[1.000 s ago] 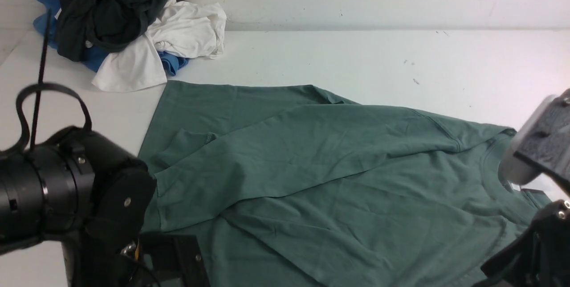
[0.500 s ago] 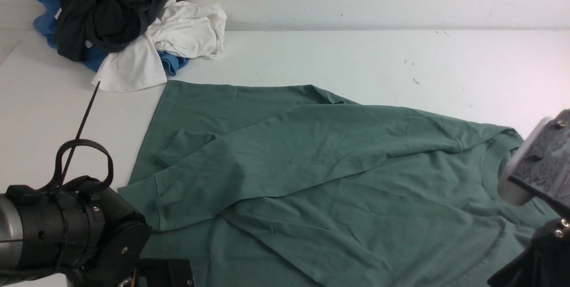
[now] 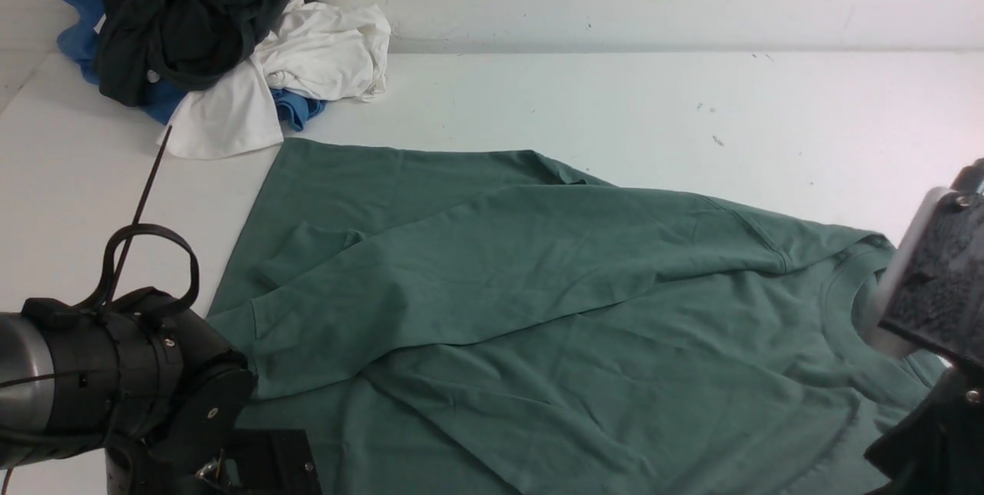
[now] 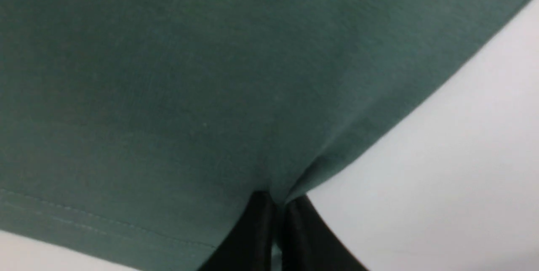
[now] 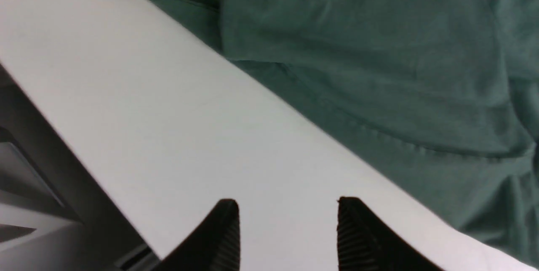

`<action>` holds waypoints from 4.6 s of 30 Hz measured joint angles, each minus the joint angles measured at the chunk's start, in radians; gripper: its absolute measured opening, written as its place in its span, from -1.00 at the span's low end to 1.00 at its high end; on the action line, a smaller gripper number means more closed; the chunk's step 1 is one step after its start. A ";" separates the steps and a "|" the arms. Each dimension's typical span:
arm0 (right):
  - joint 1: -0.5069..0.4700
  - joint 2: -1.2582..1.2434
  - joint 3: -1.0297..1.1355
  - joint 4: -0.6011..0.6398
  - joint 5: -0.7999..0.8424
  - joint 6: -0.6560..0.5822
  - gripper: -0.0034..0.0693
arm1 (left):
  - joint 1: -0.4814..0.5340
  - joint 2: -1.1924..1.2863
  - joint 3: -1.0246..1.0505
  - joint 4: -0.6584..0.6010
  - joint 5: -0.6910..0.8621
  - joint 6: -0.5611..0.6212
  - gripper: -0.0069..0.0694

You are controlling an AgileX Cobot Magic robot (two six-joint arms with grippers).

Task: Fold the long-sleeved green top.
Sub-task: Use both arms simultaneously to clamp the lower edge of the clothing fabric, then use both arms to drag the lower edge of the fabric forward and fold it over the upper edge, then use the right arm to clamp the right edge of the fabric

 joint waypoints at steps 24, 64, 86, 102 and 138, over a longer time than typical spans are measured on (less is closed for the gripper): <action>-0.101 0.555 0.223 -0.301 -0.443 -0.140 0.41 | 0.002 -0.088 0.024 -0.083 -0.057 -0.054 -0.81; -0.456 0.671 -0.583 -0.054 -0.015 -0.436 -0.91 | 0.217 0.063 -0.902 0.097 0.136 0.053 -0.77; -0.589 1.107 -0.944 0.040 -0.112 -0.459 -0.91 | 0.296 0.587 -1.298 0.052 -0.060 0.077 -0.77; -0.600 1.171 -0.945 -0.336 -0.368 0.194 -0.06 | 0.326 0.656 -1.366 0.086 -0.075 -0.254 0.22; -0.829 0.767 -0.148 -0.063 -0.636 0.447 0.35 | 0.236 0.625 -1.241 -0.305 0.291 -0.136 -0.84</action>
